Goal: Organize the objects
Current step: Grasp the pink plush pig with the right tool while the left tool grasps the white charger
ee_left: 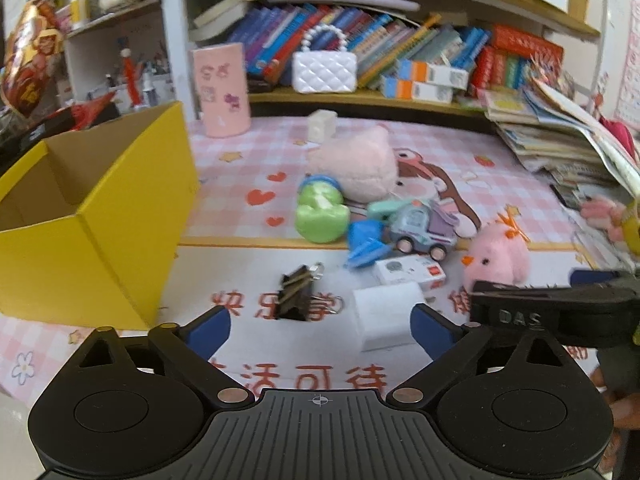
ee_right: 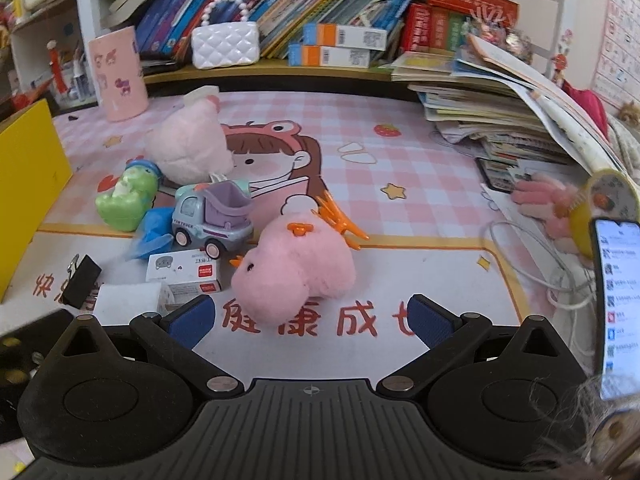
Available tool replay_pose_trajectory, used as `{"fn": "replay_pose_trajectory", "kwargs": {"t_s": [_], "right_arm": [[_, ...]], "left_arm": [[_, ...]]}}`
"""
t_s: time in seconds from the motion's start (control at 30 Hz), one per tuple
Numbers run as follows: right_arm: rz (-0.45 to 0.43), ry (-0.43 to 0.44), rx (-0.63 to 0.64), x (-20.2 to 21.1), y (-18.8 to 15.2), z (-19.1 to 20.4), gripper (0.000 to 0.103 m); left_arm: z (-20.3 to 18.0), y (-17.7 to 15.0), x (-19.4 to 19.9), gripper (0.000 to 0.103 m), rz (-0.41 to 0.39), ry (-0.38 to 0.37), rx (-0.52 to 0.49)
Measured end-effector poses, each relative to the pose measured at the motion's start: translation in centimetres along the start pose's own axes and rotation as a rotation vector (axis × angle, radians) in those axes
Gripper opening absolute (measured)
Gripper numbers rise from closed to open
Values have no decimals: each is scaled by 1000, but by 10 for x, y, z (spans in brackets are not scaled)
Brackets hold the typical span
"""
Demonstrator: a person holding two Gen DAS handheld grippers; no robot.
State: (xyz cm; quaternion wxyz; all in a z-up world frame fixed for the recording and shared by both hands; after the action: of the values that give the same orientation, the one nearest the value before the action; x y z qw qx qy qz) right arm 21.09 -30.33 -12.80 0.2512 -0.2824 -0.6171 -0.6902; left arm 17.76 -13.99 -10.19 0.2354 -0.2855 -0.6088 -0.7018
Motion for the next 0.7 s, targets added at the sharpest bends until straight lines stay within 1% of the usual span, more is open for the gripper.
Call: {"fn": "replay_pose_trajectory", "kwargs": {"t_s": [0.03,0.07,0.13,0.2,0.33,0.47,0.6,0.7], "right_arm": [[1,7,6,-1,1,1,103],[1,14,14,-4,2,1,103],[-3,4,25,-9,7,-2,103],[-11,1,17,-14,13,-9,103],[-3,45,4,-22,22,-14,103],[47,107,20,-32,23,-9,102],[79,129,55,-41,21,-4,102],[92,140,67,-46,21,-1,101]], "left_arm": [[-5,0,-3,93,4,-9,-11],[-9,1,-5,88,6,-17,-17],[-17,1,-11,86,15,-32,-34],[-25,0,-18,82,27,-37,-54],[-34,-3,-33,80,65,-60,-49],[-40,-4,-47,80,85,-62,-54],[-43,-8,-57,75,109,-70,-52],[-46,-5,-59,71,102,-69,-66]]}}
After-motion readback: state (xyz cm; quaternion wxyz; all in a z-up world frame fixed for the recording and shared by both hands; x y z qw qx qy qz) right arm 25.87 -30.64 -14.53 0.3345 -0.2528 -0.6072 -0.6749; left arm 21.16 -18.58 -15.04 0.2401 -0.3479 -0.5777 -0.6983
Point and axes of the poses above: each gripper's, at about its wrist camera, not at the fingertips, and x roughly against the way its jaws point, z to its left, y to its top, the point moved 10 cm from there along -x, roughly the way its jaws point, and after that the axes turned 7 degrees about -x, right-handed, at the moved point
